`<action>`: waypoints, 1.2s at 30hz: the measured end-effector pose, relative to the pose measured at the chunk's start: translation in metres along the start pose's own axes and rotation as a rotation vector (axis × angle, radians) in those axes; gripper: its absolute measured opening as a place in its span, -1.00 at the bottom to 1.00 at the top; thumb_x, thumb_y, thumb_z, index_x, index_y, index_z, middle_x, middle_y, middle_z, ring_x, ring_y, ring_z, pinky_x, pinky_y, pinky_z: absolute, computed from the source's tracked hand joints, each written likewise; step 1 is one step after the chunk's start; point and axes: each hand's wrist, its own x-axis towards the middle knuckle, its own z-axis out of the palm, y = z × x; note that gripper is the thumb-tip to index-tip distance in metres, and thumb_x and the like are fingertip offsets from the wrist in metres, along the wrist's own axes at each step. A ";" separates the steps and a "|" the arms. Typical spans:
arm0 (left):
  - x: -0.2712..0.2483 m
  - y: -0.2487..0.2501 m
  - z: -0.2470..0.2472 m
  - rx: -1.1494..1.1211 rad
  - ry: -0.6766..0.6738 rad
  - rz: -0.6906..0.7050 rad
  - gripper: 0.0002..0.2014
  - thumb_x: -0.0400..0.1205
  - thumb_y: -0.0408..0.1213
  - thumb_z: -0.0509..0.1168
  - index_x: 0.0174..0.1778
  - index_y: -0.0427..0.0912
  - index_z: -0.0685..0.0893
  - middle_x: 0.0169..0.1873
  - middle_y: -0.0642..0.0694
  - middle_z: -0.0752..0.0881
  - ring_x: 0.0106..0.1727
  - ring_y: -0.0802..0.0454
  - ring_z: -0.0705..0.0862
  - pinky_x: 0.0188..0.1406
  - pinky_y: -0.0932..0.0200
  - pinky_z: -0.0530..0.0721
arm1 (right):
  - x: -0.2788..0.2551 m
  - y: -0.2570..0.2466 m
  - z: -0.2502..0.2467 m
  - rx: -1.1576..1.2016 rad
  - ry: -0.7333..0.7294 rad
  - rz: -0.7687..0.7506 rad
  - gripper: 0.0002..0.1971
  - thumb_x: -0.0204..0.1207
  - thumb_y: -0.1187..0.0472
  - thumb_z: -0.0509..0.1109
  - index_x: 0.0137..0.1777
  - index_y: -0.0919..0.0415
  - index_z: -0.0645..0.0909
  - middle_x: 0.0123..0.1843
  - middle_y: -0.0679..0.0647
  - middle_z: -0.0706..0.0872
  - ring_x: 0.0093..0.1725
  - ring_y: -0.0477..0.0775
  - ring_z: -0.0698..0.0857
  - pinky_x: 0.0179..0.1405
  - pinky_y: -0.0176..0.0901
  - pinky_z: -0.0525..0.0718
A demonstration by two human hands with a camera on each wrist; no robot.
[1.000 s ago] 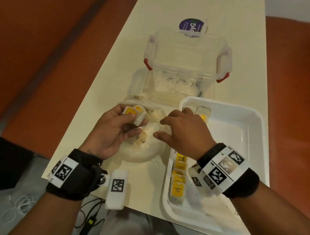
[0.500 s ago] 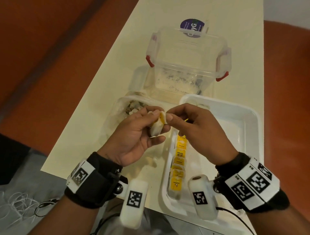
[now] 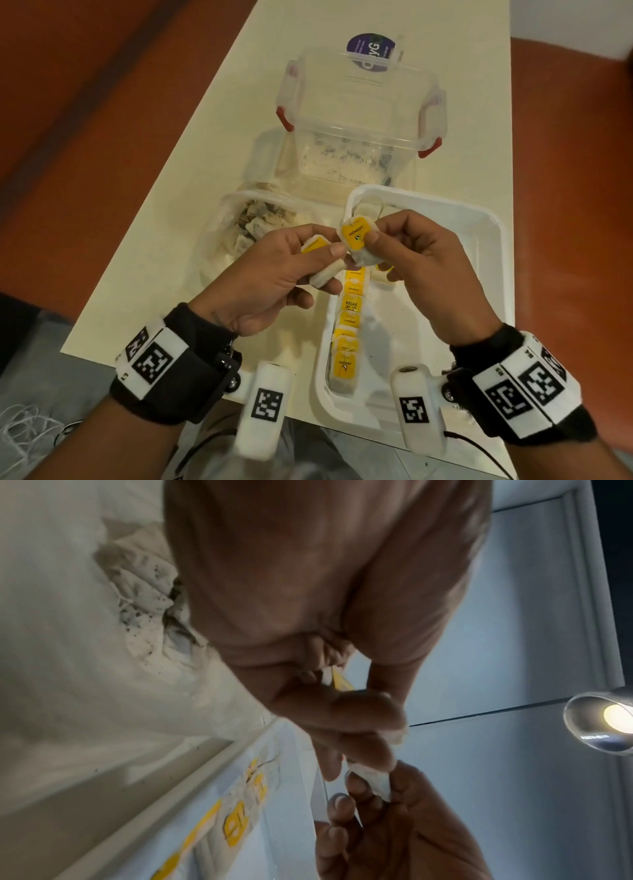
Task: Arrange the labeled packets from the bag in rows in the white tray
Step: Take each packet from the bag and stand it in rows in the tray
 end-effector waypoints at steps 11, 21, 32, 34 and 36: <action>0.011 -0.014 0.023 0.325 0.104 0.182 -0.95 0.61 -0.27 0.47 -0.06 -0.12 0.75 -0.41 -0.01 0.68 -0.45 0.10 0.67 -0.64 0.28 0.40 | -0.009 0.008 -0.015 -0.013 -0.045 -0.013 -0.97 0.57 0.21 0.50 -0.09 0.06 0.76 -0.16 -0.01 0.83 -0.21 0.01 0.67 -0.22 -0.27 0.59; 0.012 -0.015 0.033 0.323 0.038 0.221 -0.72 0.56 -0.24 0.51 0.19 0.05 0.76 -0.34 0.02 0.73 -0.44 0.07 0.64 -0.62 0.27 0.48 | -0.011 0.005 -0.031 0.085 -0.045 -0.036 -0.91 0.42 0.07 0.52 -0.11 0.01 0.78 -0.16 0.01 0.85 -0.17 0.00 0.70 -0.23 -0.23 0.67; 0.010 -0.031 0.030 0.578 0.127 0.128 -0.82 0.49 0.01 0.55 -0.03 0.13 0.79 -0.34 0.15 0.79 -0.40 0.06 0.75 -0.46 0.19 0.67 | -0.009 0.032 -0.053 -0.043 -0.166 0.259 -0.95 0.53 0.28 0.54 -0.07 0.19 0.72 -0.22 0.12 0.82 -0.23 0.00 0.79 -0.25 -0.25 0.69; 0.003 -0.029 0.024 0.554 0.145 0.117 -0.86 0.58 -0.06 0.48 0.04 0.16 0.77 -0.29 0.07 0.81 -0.39 0.13 0.75 -0.51 0.30 0.56 | -0.007 0.040 -0.054 -0.191 -0.249 0.308 -0.94 0.54 0.30 0.54 -0.05 0.22 0.72 -0.23 0.07 0.81 -0.26 -0.07 0.80 -0.25 -0.24 0.68; -0.003 -0.026 0.018 0.488 0.137 0.095 -0.80 0.64 -0.19 0.42 0.13 0.17 0.73 -0.17 -0.03 0.84 -0.32 0.13 0.75 -0.47 0.27 0.59 | -0.003 0.047 -0.052 -0.314 -0.316 0.337 -0.94 0.54 0.32 0.54 -0.04 0.22 0.72 -0.24 0.03 0.80 -0.28 -0.14 0.80 -0.29 -0.31 0.69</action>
